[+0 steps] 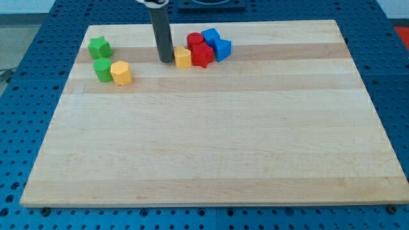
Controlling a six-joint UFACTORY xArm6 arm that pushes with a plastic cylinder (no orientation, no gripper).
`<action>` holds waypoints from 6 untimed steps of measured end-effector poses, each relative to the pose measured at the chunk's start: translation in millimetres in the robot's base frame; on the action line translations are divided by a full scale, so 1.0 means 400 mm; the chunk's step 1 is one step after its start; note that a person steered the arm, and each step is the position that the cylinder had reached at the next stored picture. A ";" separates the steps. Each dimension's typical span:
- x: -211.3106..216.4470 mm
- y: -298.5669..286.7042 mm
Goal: Push the heart towards the bottom middle of the board
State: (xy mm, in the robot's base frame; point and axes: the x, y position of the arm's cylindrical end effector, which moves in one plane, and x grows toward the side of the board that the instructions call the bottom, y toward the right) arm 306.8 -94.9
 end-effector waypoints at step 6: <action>0.326 0.138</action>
State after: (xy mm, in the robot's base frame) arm 437.2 -39.6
